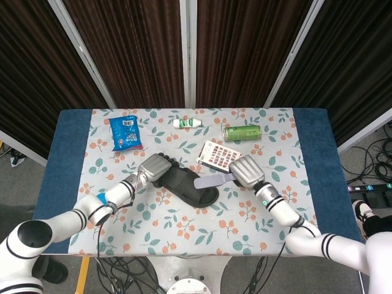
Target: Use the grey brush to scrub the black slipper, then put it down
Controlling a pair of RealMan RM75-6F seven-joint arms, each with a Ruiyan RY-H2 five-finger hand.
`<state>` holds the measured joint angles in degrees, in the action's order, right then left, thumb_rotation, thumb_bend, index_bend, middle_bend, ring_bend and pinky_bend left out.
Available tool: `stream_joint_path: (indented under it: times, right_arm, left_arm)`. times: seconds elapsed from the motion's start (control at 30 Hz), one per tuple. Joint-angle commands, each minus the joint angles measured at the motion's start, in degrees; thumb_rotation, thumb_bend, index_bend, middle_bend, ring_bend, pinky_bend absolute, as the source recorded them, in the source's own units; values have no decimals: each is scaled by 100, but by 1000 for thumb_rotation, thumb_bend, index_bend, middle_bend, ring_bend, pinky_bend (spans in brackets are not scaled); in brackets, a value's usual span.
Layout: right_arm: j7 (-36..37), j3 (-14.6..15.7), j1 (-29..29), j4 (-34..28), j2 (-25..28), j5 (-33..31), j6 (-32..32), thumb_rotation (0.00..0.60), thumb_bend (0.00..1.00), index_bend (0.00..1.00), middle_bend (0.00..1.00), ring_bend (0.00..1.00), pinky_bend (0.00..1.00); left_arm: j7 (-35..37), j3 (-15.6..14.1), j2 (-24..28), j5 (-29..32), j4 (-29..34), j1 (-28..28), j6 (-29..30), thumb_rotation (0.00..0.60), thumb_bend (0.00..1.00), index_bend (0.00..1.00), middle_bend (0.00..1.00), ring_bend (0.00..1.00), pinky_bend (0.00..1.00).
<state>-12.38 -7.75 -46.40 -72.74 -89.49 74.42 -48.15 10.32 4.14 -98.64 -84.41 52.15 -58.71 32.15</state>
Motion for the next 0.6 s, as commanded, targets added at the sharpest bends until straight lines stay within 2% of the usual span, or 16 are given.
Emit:
stream_joint_path:
  times: [0.03, 0.2, 0.33, 0.43, 0.6]
  right_arm:
    - [-116, -85, -182, 584, -567, 112, -138, 600, 441, 1000, 1000, 1000, 1000]
    - [-129, -65, -303, 1329, -1161, 414, -432, 600, 440, 1000, 1000, 1000, 1000]
    - [-88, 165, -332, 1762, -1403, 723, -490, 600, 440, 1000, 1000, 1000, 1000]
    - [-1, 392, -269, 1800, -1346, 884, -422, 600, 441, 1000, 1000, 1000, 1000]
    - [223, 806, -91, 1338, -839, 1182, -378, 600, 440, 1000, 1000, 1000, 1000]
  left_arm:
    - [9, 21, 14, 56, 38, -11, -1, 600, 273, 401, 423, 251, 239]
    - [-5, 13, 55, 101, 111, -37, -18, 600, 274, 401, 423, 251, 239]
    - [46, -18, 81, 139, 173, -20, -38, 600, 274, 400, 423, 251, 239]
    - [49, -48, 86, 138, 175, -5, -11, 600, 274, 399, 423, 251, 239]
    - [77, -65, 96, 137, 157, -26, -8, 600, 274, 398, 423, 251, 239]
